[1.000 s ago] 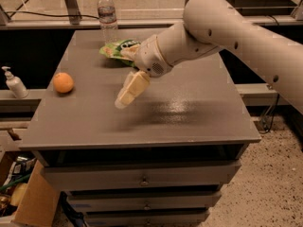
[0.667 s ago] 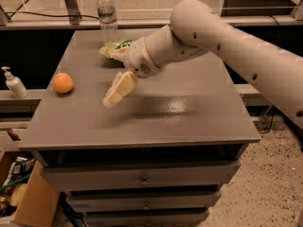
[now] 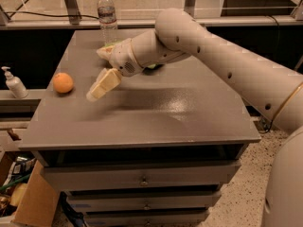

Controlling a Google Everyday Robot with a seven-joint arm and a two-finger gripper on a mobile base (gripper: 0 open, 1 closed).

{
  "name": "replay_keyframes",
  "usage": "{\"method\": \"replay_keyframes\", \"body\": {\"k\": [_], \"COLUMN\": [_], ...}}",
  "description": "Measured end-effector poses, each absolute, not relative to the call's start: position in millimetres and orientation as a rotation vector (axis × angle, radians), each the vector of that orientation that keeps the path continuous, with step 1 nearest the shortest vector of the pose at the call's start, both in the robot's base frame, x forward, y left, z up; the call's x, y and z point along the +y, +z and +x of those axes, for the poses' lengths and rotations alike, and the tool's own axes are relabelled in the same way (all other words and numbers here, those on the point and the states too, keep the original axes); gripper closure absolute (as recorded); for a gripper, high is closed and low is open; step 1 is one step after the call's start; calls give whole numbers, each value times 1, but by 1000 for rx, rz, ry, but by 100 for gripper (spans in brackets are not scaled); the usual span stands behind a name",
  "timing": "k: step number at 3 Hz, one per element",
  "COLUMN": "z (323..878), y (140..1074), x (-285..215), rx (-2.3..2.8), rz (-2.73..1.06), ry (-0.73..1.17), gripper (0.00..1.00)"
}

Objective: Pick orange

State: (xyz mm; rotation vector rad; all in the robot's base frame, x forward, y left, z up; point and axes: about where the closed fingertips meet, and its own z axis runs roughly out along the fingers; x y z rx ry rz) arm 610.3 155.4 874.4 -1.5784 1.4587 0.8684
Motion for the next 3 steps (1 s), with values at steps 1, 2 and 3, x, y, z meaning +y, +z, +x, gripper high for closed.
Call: {"method": "replay_keyframes", "body": {"k": [1,2,3], "z": [624,625,624], "y": [871,865,857], "x": [173,195,214], "rx": [1443,1428,1416], "rz": [-1557,-1561,-1573], "ry": [894,930,961], "gripper": [0,0,0]}}
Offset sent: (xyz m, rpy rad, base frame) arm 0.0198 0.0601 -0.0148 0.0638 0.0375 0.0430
